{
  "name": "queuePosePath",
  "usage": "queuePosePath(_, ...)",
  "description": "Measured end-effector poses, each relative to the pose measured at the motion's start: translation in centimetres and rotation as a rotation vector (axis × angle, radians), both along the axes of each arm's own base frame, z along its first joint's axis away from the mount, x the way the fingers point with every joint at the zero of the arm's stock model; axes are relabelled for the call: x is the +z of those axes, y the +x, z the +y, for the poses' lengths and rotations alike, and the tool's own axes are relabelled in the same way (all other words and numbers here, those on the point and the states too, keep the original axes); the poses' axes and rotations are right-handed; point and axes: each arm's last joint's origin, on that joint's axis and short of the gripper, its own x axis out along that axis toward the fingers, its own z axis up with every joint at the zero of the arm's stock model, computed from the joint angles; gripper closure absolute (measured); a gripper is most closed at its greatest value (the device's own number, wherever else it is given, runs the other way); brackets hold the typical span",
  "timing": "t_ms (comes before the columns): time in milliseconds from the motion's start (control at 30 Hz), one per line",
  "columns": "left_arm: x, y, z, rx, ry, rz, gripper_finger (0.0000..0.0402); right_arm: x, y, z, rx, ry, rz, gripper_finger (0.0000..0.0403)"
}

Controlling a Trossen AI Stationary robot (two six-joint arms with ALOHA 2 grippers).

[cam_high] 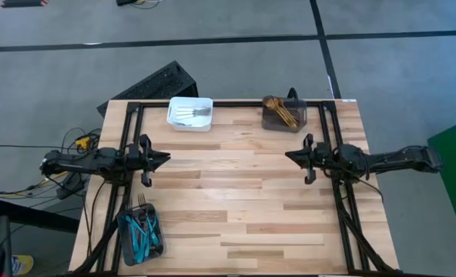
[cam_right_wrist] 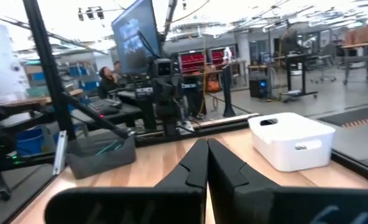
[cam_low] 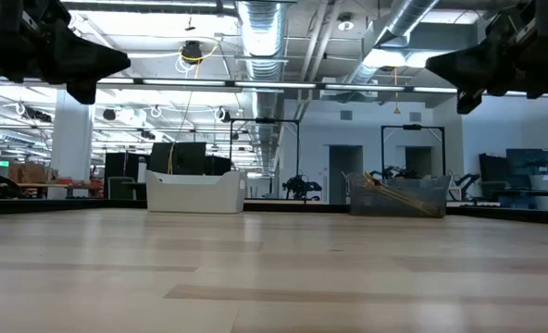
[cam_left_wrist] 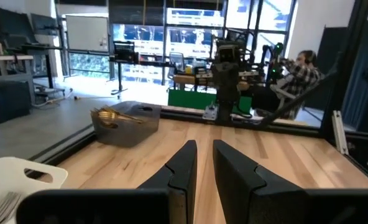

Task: Sort silverware by color (type)
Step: Return to Home Position

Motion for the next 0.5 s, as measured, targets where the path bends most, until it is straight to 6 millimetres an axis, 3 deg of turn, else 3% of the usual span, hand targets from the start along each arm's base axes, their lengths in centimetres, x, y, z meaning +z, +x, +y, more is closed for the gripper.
queuePosePath(233, -1.5, 0.5, 0.0, 0.009, -0.02, -0.049, 0.0359, -0.1, 0.0, 0.4, 0.043, -0.011, 0.006, 0.0379)
queuePosePath(500, -0.7, 0.4, -0.1, -0.013, 0.004, -0.07, 0.0359, -0.2, 0.1, 0.5, 0.051, 0.004, 0.022, 0.0379)
